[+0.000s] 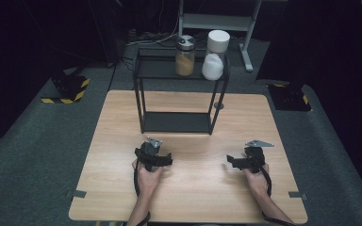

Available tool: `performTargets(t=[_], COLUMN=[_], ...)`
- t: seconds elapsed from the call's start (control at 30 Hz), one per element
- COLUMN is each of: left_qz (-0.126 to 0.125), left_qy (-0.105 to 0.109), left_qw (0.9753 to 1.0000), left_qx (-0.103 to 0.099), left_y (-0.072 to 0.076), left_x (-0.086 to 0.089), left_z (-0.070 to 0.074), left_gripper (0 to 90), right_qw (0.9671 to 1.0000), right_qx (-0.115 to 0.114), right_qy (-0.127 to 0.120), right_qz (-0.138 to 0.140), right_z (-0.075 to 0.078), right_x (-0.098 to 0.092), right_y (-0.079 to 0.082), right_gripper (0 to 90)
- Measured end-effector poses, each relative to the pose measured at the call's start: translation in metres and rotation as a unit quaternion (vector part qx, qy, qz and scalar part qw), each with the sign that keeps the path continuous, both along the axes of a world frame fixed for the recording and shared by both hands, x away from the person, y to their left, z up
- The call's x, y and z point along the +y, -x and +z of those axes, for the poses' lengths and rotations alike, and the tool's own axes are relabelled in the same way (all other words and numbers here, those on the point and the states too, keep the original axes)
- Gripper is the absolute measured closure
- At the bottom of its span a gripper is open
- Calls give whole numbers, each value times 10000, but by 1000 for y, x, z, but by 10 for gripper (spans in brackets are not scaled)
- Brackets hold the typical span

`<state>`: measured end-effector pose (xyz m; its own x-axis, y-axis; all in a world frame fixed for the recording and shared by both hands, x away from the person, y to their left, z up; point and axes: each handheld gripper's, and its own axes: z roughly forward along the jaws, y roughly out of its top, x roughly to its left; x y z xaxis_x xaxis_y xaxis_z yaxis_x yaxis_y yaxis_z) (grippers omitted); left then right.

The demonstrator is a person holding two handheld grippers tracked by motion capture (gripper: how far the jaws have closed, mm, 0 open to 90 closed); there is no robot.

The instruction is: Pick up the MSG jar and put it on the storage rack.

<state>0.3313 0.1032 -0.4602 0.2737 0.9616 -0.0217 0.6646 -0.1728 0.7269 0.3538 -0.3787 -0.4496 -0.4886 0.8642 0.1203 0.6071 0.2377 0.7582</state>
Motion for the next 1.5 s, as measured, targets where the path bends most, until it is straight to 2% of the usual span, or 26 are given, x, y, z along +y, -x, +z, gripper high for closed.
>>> performTargets(t=[0.17, 0.37, 0.43, 0.57, 1.5], left_qz=[3, 3, 3, 3, 5], left_qy=[-11, -10, -10, -11, -17], left_qw=[10000, 10000, 10000, 10000, 10000], left_qx=[0, 1, 0, 0, -1], left_y=[0, 0, 0, 0, 0], left_x=[0, 0, 0, -1, -1], left_z=[0, 0, 0, 0, 0], left_gripper=[17, 17, 17, 17, 17], right_qw=[9999, 9993, 9984, 9968, 9968], right_qx=[80, 0, -41, -83, -84], right_qy=[6, 365, 569, 798, 786], right_qz=[-79, -12, -6, -31, -105], right_z=[-3, -2, -1, 0, 0], right_x=[1, 11, 19, 29, 32], right_y=[0, 2, 3, 4, 5], right_gripper=[6, 2, 2, 0, 2])
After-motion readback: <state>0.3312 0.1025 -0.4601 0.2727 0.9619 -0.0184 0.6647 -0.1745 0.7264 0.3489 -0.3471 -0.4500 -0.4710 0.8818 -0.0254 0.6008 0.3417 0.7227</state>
